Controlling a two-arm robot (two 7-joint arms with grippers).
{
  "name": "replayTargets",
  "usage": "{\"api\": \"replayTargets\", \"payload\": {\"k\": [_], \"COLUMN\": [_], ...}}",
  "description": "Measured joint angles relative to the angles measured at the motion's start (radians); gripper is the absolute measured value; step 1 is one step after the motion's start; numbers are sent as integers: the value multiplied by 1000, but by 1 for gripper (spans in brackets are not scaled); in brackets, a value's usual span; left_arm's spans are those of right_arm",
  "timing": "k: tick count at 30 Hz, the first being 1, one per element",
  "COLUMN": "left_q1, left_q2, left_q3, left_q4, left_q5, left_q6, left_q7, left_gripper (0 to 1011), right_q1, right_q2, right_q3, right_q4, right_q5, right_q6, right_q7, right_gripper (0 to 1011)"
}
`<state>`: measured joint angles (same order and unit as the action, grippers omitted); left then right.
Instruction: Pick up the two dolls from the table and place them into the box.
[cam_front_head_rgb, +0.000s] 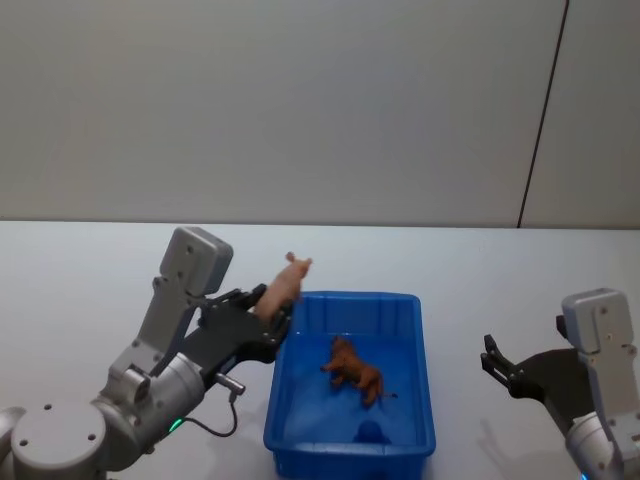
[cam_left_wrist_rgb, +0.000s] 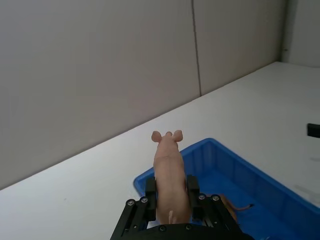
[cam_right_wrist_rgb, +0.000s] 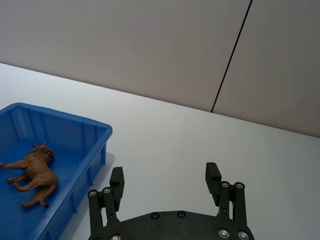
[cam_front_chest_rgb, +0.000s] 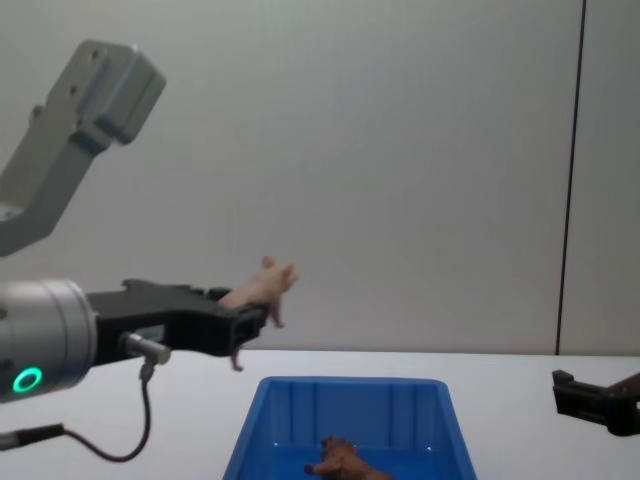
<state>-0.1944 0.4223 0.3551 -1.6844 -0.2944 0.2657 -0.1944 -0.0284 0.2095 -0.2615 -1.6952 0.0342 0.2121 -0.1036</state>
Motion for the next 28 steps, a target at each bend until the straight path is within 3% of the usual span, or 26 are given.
{"api": "replayTargets", "payload": {"k": [3,6,15,16,18,19,21,28], "left_q1": [-9,-16,-48,-52,-58,-71,-75,-94], "left_q2": [-3,-6,-22,-24,-27,-36,-39,-51], "left_q3": [2,4,13,15,17,22,24,32], "left_q4": [5,10,38,41,47,60,64,83], "left_q5": [0,0,-4,-5,-7,-10,-11,-16], "left_q6": [-14,-23,-62,-65,-72,-84,-90,-108], "left_q7": [-46,-78,-219,-230,-256,-300,-318,-384], "left_gripper": [363,442,709,777,792,886,952,1002], "right_q1": [0,0,0,0,0,0,0,0], "right_q2": [0,0,0,0,0,0,0,0], "right_q3": [0,0,0,0,0,0,0,0], "right_q4": [0,0,0,0,0,0,0,0], "right_q5": [0,0,0,0,0,0,0,0], "right_q6": [0,0,0,0,0,0,0,0], "right_q7": [0,0,0,0,0,0,0,0], "right_gripper": [1001,1001,1001,1001,1001,1001,1001,1001]}}
